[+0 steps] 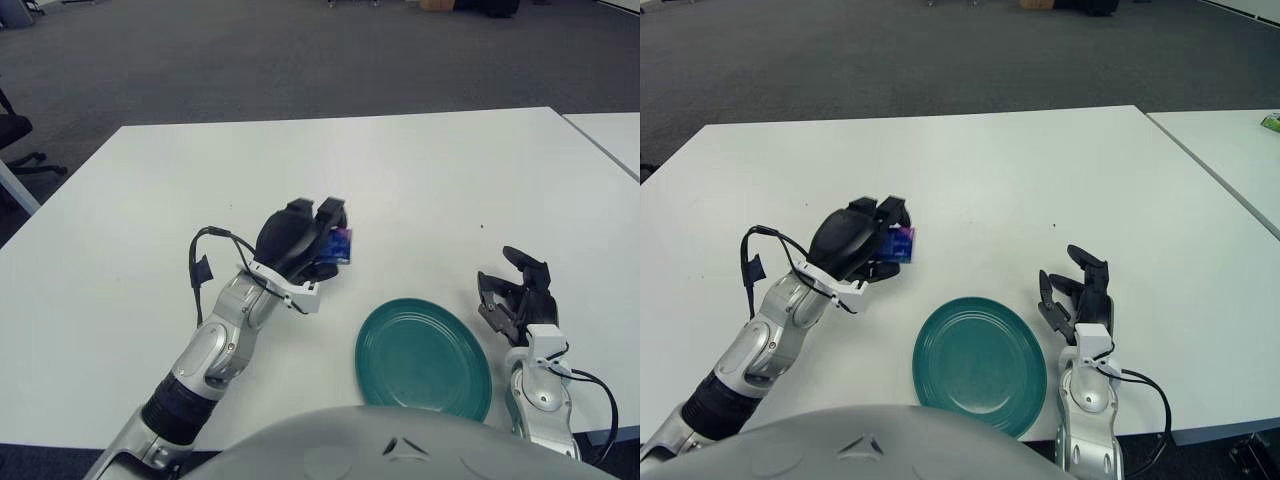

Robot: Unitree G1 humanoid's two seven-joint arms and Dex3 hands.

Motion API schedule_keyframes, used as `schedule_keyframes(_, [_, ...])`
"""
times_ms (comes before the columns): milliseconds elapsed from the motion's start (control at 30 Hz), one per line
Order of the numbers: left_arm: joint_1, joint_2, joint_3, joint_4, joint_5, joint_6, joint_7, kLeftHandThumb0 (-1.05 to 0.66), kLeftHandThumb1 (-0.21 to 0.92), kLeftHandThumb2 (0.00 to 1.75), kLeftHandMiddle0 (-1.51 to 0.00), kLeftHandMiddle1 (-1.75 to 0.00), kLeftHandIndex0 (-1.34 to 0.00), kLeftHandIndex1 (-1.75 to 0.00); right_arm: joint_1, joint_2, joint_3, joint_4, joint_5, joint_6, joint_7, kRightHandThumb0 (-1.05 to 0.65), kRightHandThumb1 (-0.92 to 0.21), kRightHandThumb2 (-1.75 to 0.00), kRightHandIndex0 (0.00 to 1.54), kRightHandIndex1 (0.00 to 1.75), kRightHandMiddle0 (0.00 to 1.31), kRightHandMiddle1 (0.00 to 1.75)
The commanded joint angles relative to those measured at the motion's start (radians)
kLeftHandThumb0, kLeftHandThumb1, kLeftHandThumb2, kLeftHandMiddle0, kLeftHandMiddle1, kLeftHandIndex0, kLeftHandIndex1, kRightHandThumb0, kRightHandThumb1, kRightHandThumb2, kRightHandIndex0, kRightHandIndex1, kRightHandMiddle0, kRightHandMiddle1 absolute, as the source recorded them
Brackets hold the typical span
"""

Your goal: Put the gum into the plate.

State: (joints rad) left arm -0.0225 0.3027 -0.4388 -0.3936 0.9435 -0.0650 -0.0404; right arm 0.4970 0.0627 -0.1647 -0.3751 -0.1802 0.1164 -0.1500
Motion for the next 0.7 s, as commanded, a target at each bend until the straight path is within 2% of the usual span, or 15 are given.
schedule_keyframes(0, [0.023,0.025,-0.005,-0.127,-0.066,-0.042,-0.073,-0.44,0.39,1.22,-1.14,-1.75,-0.54,-1.75,0.032,-0.013,-0.006,0.034,-0.012,0.042,-0.003,-0.39,-0.77,-0.64,0.41,1.01,0.00,0.89])
schedule_keyframes(100, [0.041,0.050,-0.018,-0.186,-0.175,-0.073,-0.177,-0.44,0.38,1.23,-1.15,-1.75,-0.55,-1.75,0.036,-0.018,-0.005,0.036,-0.019,0.043,0.001,-0.42,-0.80,-0.62,0.45,0.95,0.00,0.86])
schedule_keyframes(267, [0.048,0.044,-0.036,-0.219,-0.214,-0.091,-0.238,-0.46,0.35,1.26,-1.14,-1.75,-0.58,-1.75,0.043,-0.018,-0.006,0.029,-0.014,0.044,0.009,-0.43,-0.82,-0.58,0.48,0.88,0.00,0.83])
schedule_keyframes(400, [0.061,0.026,-0.088,-0.276,-0.256,-0.085,-0.322,-0.47,0.32,1.31,-1.13,-1.75,-0.60,-1.75,0.047,-0.018,-0.002,0.022,-0.016,0.052,0.014,-0.44,-0.82,-0.58,0.49,0.86,0.00,0.83])
schedule_keyframes(533, [0.054,0.043,-0.134,-0.328,-0.384,-0.081,-0.441,-0.47,0.31,1.32,-1.12,-1.75,-0.61,-1.75,0.045,-0.014,0.004,0.018,-0.024,0.059,0.009,-0.45,-0.83,-0.57,0.48,0.85,0.00,0.83])
schedule_keyframes(667, [0.064,0.051,-0.178,-0.375,-0.421,-0.079,-0.508,-0.47,0.32,1.31,-1.12,-1.75,-0.60,-1.75,0.040,-0.009,0.011,0.010,-0.035,0.070,0.002,-0.43,-0.84,-0.56,0.46,0.88,0.00,0.84])
